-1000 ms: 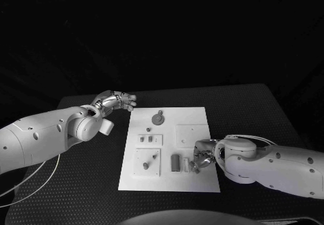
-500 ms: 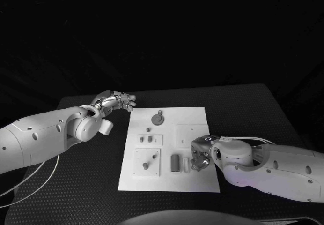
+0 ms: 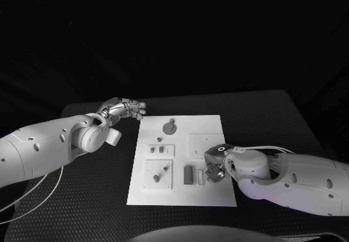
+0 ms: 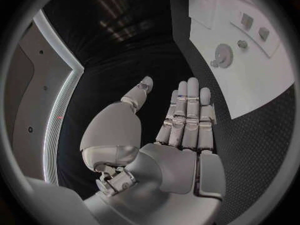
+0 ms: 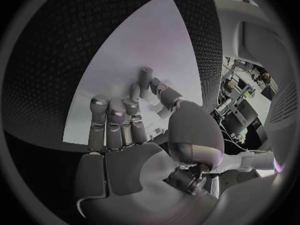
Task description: Assemble the parts on the task board
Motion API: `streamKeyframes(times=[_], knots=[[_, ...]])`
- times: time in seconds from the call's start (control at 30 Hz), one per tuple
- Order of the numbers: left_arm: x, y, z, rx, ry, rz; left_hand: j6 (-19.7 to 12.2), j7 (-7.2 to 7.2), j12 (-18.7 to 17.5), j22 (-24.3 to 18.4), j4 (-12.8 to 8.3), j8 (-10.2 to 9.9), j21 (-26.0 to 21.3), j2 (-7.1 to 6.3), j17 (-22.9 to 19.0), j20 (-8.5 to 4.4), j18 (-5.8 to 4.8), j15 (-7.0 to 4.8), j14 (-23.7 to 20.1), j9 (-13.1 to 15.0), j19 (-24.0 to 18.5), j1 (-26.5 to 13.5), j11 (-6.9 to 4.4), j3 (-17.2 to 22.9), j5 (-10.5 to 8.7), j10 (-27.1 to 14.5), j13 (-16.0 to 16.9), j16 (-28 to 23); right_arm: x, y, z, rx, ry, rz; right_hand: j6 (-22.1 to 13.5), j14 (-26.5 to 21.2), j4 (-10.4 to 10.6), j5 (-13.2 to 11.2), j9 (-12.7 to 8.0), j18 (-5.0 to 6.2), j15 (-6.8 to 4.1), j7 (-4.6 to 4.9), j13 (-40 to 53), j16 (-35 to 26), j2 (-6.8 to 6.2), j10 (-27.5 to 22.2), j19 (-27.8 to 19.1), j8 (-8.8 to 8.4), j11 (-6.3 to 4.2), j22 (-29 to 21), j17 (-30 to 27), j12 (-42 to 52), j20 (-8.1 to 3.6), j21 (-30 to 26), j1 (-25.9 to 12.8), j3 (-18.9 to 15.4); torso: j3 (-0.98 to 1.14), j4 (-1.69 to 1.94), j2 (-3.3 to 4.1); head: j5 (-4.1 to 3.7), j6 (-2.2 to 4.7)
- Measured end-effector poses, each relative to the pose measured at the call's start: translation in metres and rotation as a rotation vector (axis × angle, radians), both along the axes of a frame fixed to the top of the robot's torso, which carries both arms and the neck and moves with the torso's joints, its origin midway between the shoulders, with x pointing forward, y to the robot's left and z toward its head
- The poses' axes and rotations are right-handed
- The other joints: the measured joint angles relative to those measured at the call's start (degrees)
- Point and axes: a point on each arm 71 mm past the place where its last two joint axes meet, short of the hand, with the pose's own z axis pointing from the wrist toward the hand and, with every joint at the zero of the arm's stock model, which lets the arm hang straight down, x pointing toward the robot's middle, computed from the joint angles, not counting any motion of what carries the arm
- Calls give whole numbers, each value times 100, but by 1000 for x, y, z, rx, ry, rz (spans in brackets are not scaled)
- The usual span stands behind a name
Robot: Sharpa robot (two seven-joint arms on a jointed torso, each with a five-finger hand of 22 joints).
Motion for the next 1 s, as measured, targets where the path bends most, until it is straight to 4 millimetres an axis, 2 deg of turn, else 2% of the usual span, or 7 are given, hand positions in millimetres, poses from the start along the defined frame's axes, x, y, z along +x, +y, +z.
streamKeyframes(times=[0.17, 0.3, 0.37, 0.4, 0.73, 0.8, 1.0], knots=[[0, 0, 0, 0, 0, -1, 0, 0, 0, 0, 0, 0, 0, 0, 5, 0, 0, 0, 0, 0, 0, 0, 0, 0, 0, 0, 0, 0, 0, 0, -1, -2, 5, -1, -1, -5, 60, 0, 1, 5, 5, 1, 0, -4, 19, 0, -21, 33, 0, 0, 0, 0, 20, 0, 19, 72, 0, 0, 0, -9, 0], [0, 0, 0, 1, 0, -1, 0, 0, 0, 0, 0, 0, 0, 0, 5, 0, 0, 0, 0, 0, 0, 0, 0, 0, 0, 0, 0, 0, 0, -1, -1, 2, 8, -6, -2, -7, 15, -1, 15, 7, 7, 2, -5, -5, 254, -21, -44, 32, 21, 0, 0, 0, 44, 0, 177, 328, 0, 2, -1, -14, 1], [0, 0, 0, 1, 0, -1, 0, 0, 0, 0, 0, 0, 0, 0, 5, 0, 0, 0, 0, 0, 0, 0, 0, 0, 0, 0, 0, 0, 0, -2, -2, 8, 13, -10, -70, -18, -74, 56, 687, 14, 18, 67, -5, -4, 349, -21, -64, -44, 21, 0, 2, 0, 63, 0, 181, 454, 0, 2, 0, -14, 2], [0, -1, 0, 1, 0, -2, 0, 0, 0, 0, 0, 0, 0, 0, 5, 0, 1, 0, 0, 0, 0, 0, 0, 0, 0, 0, 0, 0, 0, -2, -2, 12, 15, -14, -83, -19, -150, 233, 720, 14, 18, 79, -5, -4, 420, -21, -75, -52, 21, 0, 9, -1, 72, 17, 170, 545, 0, 2, 0, -14, 3], [0, -1, 0, 2, 0, -3, 0, 0, 0, -1, 0, 0, 0, 0, 10, 0, 0, 0, 0, 0, 0, 0, 0, 0, 0, 0, 0, 0, -1, -11, -2, 86, 32, -74, -3, -6, -397, 764, 711, 13, 9, 66, -5, -4, 568, 45, -68, -8, -3, -13, 18, -1, 99, 80, 37, 833, 6, 3, -1, -10, 8], [0, -1, 0, 2, 0, -3, 0, 0, 0, -1, 0, 0, 0, 0, 10, 0, 0, 0, 0, 0, 0, 0, 0, 0, 0, 0, 0, 0, -1, -13, -2, 101, 34, -88, 5, 5, -405, 812, 609, 14, 1, 63, -5, -4, 568, 53, -60, 0, -11, -19, 18, -1, 107, 86, 37, 841, 6, 2, -1, -5, 8], [0, -1, 0, 2, -1, -3, 0, 0, 0, -1, 0, 0, 0, 0, 10, 0, 0, 0, 0, 0, 0, 0, 0, 0, 0, 0, 0, 0, -1, -17, 0, 139, 48, -124, 19, 17, -407, 856, -346, 14, 5, 53, -5, -4, 568, 54, -60, 64, -12, -33, 18, -2, 107, 99, 37, 841, 5, -1, 0, -3, 24]])
